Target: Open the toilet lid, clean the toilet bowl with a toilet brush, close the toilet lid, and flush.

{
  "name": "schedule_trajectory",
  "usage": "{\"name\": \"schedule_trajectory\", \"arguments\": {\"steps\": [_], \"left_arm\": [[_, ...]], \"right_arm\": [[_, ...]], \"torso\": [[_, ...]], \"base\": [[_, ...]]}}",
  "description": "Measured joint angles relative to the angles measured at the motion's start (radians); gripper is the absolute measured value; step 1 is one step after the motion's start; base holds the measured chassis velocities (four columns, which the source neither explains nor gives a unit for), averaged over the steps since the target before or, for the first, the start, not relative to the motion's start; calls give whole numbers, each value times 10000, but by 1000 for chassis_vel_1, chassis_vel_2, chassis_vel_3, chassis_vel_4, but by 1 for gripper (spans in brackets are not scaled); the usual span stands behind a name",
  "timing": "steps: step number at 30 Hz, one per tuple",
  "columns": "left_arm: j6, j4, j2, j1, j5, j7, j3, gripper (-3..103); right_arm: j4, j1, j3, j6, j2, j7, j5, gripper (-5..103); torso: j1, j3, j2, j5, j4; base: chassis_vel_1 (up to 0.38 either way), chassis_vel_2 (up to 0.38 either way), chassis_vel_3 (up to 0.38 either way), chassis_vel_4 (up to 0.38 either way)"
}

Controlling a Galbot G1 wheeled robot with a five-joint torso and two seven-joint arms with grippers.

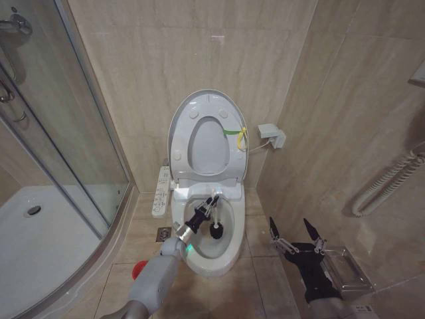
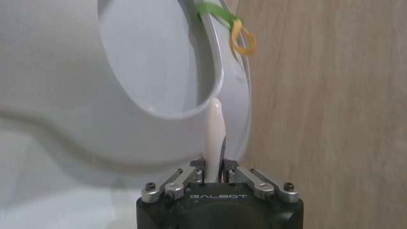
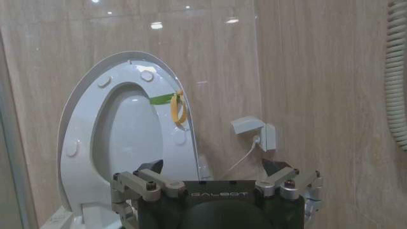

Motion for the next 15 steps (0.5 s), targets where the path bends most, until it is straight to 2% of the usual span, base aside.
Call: {"name": "schedule_trajectory", "arguments": {"steps": [4,7,15], "left_arm": [[37,33,7,4,-137,-22,164,18],[-27,251,9,360,187,150,212,18],[-44,-163,204,338,139,178,108,18]], "right_arm": [[0,0,0,0,0,1,0,100],[0,0,0,0,0,0,0,100],[0,0,0,0,0,1,0,100]], "torso": [[0,-1,0,1,-1],[0,-1,1,0,9],[1,2,0,1,5]], "base": [[0,0,0,0],[0,0,0,0],[0,0,0,0]]}}
